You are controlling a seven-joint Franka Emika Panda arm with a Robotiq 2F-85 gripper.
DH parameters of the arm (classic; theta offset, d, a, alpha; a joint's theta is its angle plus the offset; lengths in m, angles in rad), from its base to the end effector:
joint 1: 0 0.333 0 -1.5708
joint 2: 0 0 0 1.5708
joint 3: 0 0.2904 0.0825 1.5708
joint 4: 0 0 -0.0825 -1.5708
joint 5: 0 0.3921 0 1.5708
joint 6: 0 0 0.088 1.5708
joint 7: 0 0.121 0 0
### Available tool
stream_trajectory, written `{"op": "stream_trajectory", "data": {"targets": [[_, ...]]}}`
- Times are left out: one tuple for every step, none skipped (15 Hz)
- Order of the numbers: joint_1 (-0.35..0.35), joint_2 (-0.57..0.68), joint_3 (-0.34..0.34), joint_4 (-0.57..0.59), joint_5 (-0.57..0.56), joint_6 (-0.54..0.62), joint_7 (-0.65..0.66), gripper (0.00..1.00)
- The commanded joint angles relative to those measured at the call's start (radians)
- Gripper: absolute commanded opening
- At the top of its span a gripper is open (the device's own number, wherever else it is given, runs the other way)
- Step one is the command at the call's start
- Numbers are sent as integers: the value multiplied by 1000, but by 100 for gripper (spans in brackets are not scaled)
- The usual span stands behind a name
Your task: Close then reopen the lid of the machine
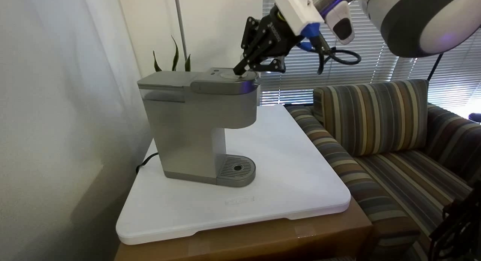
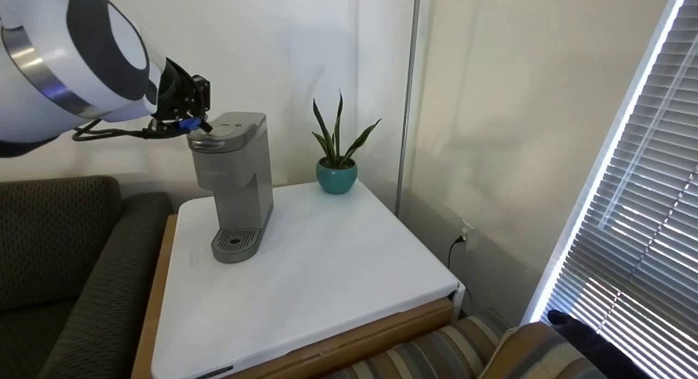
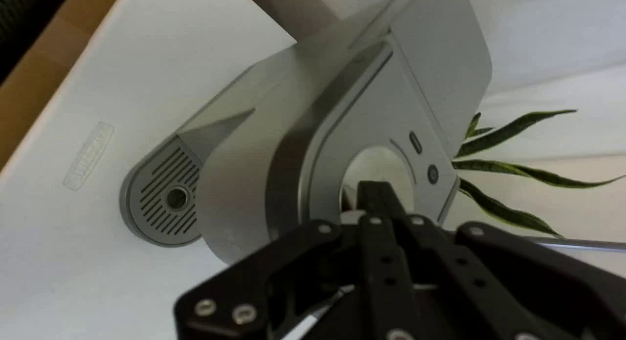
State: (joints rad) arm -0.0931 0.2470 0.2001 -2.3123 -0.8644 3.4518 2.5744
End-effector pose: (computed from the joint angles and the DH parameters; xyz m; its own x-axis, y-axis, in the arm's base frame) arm 0.5375 0.1491 0.2887 0.1440 -0.9354 -0.3231 -0.7354 0.1173 -0.6674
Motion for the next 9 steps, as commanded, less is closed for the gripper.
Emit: {"op": "stream_trajectory", "data": {"targets": [[-49, -22, -10, -17, -10, 9, -41, 0], [-68, -25, 3, -14, -15, 6, -40, 0], [-75, -29, 5, -15, -15, 5, -43, 0], [-80, -30, 8, -17, -18, 4, -42, 0], [-88, -28, 14, -21, -22, 4, -37, 0], [-88, -29, 12, -27, -23, 5, -34, 0], [-67, -33, -17, -49, -22, 3, -36, 0], [-65, -42, -19, -59, -22, -35, -34, 0], [-60, -55, -25, -73, -19, -77, -33, 0]]}}
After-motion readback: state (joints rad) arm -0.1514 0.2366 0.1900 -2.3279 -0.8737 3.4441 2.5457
